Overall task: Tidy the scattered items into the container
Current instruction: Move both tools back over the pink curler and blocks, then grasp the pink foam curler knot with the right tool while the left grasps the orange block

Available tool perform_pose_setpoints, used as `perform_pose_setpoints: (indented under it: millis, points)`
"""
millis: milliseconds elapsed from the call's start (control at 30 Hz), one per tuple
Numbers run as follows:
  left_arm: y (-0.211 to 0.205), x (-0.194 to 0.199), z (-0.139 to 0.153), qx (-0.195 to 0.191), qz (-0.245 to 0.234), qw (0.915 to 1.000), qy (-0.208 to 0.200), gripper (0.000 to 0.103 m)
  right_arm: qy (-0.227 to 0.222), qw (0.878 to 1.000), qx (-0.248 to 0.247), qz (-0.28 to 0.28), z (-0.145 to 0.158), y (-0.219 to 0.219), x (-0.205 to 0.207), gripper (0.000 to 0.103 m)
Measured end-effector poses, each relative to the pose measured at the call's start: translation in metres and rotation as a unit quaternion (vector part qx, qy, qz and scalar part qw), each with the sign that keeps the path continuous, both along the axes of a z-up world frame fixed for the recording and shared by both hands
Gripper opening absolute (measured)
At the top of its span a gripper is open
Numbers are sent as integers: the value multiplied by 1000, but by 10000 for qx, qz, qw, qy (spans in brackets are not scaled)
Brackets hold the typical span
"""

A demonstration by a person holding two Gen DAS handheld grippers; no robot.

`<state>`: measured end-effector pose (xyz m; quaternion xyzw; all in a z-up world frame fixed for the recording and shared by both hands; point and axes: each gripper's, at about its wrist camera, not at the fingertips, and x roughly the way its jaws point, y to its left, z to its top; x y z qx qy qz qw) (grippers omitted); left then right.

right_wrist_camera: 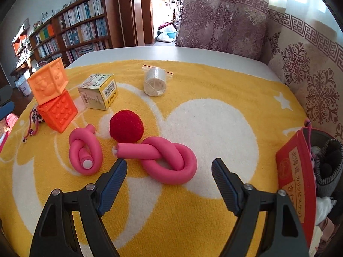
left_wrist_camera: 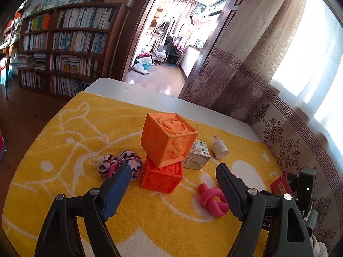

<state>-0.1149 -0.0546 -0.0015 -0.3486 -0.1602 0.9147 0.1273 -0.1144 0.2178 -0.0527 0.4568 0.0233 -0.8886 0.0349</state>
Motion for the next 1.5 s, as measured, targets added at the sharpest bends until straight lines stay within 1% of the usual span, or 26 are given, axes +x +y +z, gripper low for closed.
perform_pose_setpoints:
  millis: [133,200,233,267,533,733,900,1067,1133,1167,1200,1233,1267,1367,1500]
  points:
    - [7,-1,-4,-93,-93,9999,-13,83,-133,9998,-79,-83,-13,4,-10,84]
    - [9,-3,-7,-137,-99,9998,-54,83,-109,9998,-118,-97,-14,5,-11,82]
    - [10,-4,-9,-153,-88,9998,-79,83,-58,9998,-153,-81,-12,6,-10,70]
    - [11,-5,-10,-165,-82,9998,-95,83,-24,9998,-168,-82,-11,7,-9,63]
    - [19,-15,-9,-388,106,9990,-169,83,150,9987,-413,-249,-3,17,0,62]
    - [37,-38,2,-758,270,9967,-115,83,208,9974,-601,-340,1,23,3,62]
    - [51,-59,1,-992,617,9931,-110,83,228,9968,-667,-370,2,25,4,62]
    - [52,-75,-8,-1144,1028,9880,-105,83,259,9967,-666,-375,2,26,6,62]
    - [47,-81,-15,-1046,1033,9890,-152,83,264,9968,-655,-362,2,25,6,62]
    - [44,-83,-18,-968,1034,9898,-163,80,268,9969,-657,-352,2,25,6,62]
    - [40,-84,-21,-919,1041,9902,-163,72,280,9969,-652,-348,2,25,6,62]
    - [37,-84,-23,-851,1010,9911,-147,68,303,9969,-636,-352,3,25,7,62]
    - [34,-84,-24,-762,975,9922,-135,60,334,9969,-617,-359,4,25,7,62]
    - [27,-81,-23,-545,875,9946,-94,59,412,9965,-620,-374,6,25,9,62]
    - [28,-76,-19,-446,765,9961,-28,58,467,9960,-649,-410,8,27,9,62]
